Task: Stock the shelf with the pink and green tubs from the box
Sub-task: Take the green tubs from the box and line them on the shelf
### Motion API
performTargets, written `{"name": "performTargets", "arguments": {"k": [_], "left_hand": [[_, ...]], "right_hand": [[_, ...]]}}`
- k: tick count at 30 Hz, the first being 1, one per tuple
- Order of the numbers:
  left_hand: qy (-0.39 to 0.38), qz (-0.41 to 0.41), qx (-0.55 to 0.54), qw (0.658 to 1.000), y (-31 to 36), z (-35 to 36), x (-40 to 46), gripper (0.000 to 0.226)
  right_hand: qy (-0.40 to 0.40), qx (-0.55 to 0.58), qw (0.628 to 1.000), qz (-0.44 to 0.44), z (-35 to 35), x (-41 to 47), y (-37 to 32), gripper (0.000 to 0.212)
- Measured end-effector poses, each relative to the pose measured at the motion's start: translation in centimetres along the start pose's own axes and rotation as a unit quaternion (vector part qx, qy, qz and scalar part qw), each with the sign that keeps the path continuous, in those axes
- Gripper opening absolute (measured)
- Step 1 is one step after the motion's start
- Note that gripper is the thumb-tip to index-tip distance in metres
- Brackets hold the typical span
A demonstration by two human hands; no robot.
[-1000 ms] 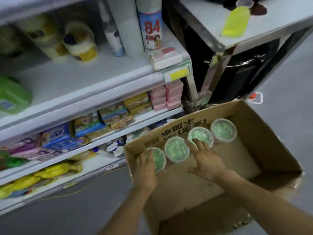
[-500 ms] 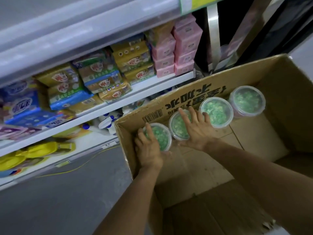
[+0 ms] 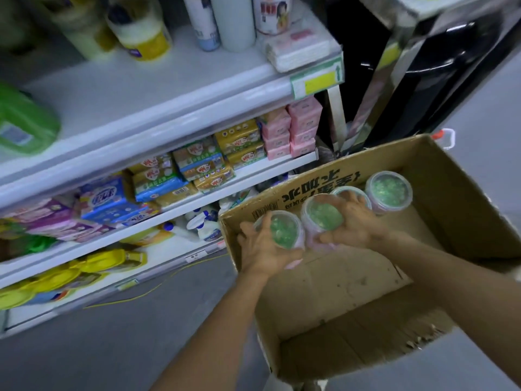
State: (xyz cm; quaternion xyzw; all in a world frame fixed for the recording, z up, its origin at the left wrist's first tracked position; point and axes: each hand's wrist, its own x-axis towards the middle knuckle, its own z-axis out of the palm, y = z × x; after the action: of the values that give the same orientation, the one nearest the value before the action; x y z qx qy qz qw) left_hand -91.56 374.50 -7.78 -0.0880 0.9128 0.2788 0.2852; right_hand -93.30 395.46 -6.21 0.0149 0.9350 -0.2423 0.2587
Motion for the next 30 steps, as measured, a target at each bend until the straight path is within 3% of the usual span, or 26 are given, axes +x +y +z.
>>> {"name": "performTargets", "arguments": {"k": [7, 10, 16, 22, 25, 30], "left_hand": [[0.043, 0.046, -0.106, 0.992, 1.6, -8.1, -8.0, 0.108], [0.074, 0.048, -0.161, 0.983, 1.4, -11.5, -11.4, 0.101], [0.134, 0.102, -0.240, 0.956, 0.9, -19.8, -17.2, 0.066], [0.188, 0.105, -0.276, 0.937, -0.6, -27.9, -20.6, 0.081], [0.216, 0.115, -0.247, 0.938, -2.2, -31.9, -22.0, 0.100], [0.256, 0.127, -0.215, 0.934, -5.6, -39.1, -23.1, 0.091]], "right_hand": [[-0.012, 0.198, 0.979, -0.041, -7.2, -6.1, -3.7, 0.067], [-0.015, 0.227, 0.971, -0.074, -10.2, -8.7, -6.4, 0.071], [-0.003, 0.205, 0.965, -0.161, -15.0, -11.7, -13.4, 0.062], [0.025, 0.156, 0.959, -0.236, -18.6, -13.5, -22.8, 0.065], [0.045, 0.128, 0.954, -0.267, -20.3, -13.9, -28.1, 0.069], [0.096, 0.118, 0.929, -0.339, -23.1, -13.8, -38.2, 0.058]]}}
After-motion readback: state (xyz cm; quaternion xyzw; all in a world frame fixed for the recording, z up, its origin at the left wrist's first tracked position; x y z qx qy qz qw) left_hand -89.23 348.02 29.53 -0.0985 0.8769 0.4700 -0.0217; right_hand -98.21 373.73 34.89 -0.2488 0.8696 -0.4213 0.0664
